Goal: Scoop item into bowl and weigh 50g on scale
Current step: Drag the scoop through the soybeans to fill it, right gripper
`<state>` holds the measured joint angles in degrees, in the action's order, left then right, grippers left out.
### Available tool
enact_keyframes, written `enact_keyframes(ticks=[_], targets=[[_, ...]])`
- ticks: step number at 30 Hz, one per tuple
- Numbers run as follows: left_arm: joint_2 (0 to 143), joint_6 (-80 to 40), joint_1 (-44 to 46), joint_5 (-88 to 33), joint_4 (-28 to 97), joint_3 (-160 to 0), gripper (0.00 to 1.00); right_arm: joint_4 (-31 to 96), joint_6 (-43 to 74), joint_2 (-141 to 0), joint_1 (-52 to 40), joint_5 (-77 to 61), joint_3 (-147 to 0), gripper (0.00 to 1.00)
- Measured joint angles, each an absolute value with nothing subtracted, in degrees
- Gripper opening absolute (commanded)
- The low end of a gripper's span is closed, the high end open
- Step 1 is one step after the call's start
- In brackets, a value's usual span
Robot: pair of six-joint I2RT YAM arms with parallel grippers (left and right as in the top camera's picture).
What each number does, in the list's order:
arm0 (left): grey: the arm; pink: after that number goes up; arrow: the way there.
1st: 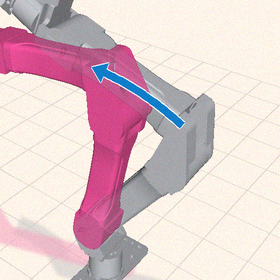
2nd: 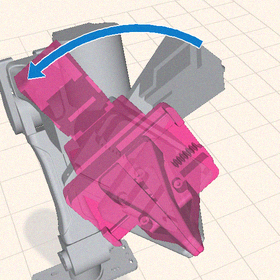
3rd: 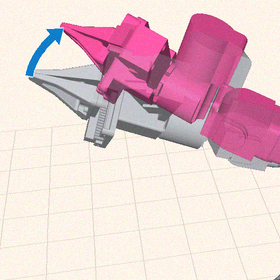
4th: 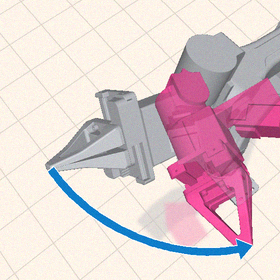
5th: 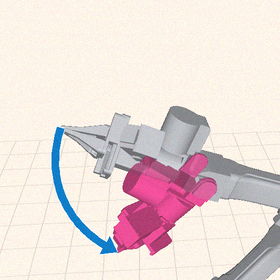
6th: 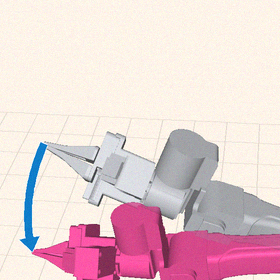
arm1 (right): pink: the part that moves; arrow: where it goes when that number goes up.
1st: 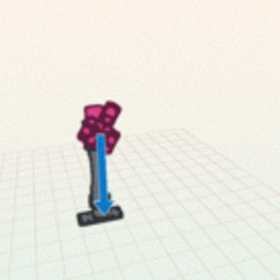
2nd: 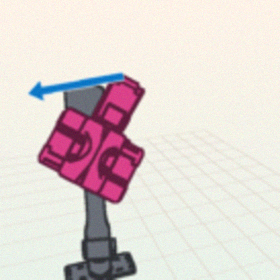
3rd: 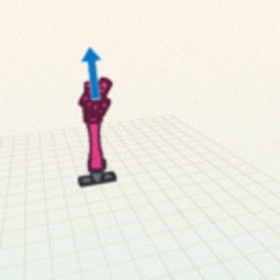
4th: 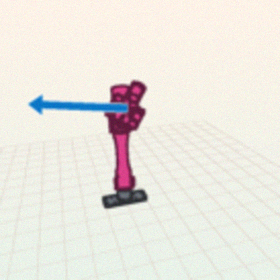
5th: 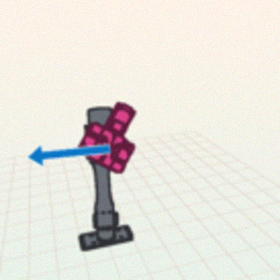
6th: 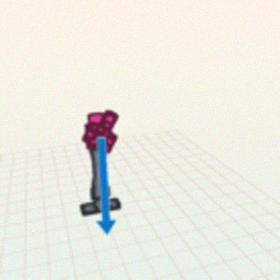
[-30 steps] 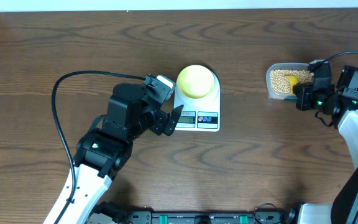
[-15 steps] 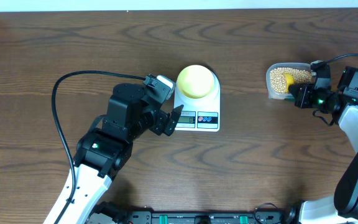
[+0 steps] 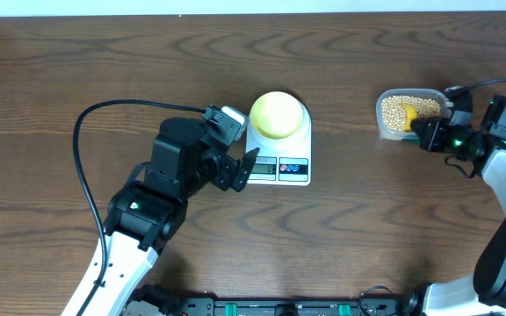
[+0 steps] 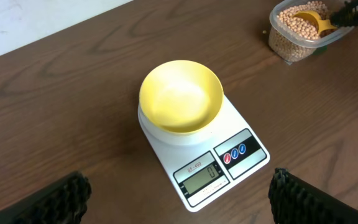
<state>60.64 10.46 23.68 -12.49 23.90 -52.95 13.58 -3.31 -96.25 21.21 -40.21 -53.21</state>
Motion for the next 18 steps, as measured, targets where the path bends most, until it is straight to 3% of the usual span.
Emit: enact_keyframes(ticks=[18], targets=[[60.6,10.5,23.7,-12.5,23.9,-52.9,0.94,11.2,3.1,-96.7,28.7,-51.8,-53.2,0.01]])
